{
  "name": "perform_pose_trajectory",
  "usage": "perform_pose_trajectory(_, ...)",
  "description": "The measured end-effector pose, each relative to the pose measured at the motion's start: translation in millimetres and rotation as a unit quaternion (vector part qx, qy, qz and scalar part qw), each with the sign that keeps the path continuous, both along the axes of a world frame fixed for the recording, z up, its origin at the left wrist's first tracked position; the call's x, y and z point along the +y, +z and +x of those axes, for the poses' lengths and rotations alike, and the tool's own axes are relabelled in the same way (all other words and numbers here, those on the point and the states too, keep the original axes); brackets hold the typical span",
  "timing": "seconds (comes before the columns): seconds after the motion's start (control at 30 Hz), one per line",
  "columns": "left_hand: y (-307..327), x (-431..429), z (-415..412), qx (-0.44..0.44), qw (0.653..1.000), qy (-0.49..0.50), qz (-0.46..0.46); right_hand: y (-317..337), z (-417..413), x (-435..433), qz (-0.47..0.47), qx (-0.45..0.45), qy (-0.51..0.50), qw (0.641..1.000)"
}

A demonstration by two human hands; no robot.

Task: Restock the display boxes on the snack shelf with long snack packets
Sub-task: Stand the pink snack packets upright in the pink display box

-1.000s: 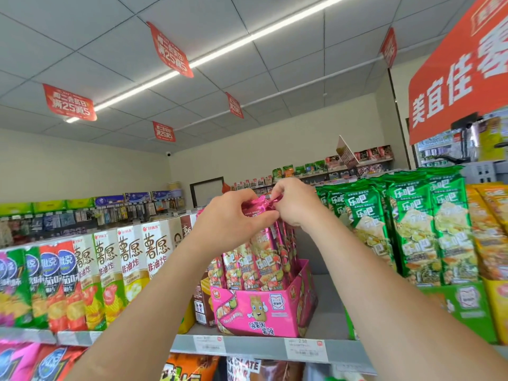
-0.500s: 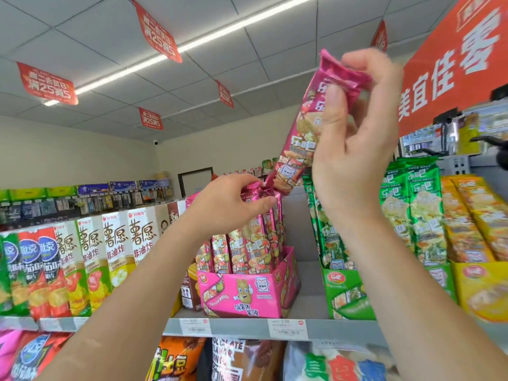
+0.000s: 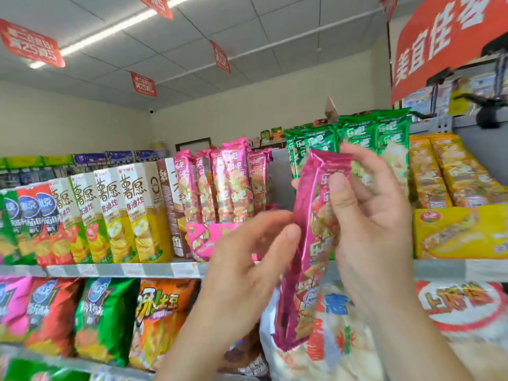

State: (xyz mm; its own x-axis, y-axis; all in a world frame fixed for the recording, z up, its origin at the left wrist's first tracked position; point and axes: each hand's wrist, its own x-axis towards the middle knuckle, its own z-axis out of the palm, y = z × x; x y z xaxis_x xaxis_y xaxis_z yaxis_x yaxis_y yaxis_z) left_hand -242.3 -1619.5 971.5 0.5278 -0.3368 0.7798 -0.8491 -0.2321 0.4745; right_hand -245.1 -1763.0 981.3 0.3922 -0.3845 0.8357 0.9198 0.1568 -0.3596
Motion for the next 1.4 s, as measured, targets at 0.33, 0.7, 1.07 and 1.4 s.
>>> perform_pose_trajectory(0.33,-60,-18,-33,0.194,0.96,-0.039,-0.2,-58,-33,8,-0.163,0.107,0.016,0.981)
perform_pose_trajectory(0.7,-57,-26,-43,0.256,0.926,-0.032,-0.275,-118,-67,19,-0.252,0.248,-0.066,0.933)
perform_pose_trajectory(1.07,-37,-25,-36,0.267,0.869,-0.046,-0.414,-130,-86,20,-0.272,0.274,0.018,0.922)
perform_pose_trajectory(1.4,-32,-20,-35,0.292,0.841,-0.128,-0.437,-138,-80,-6,-0.285,0.325,0.242,0.869)
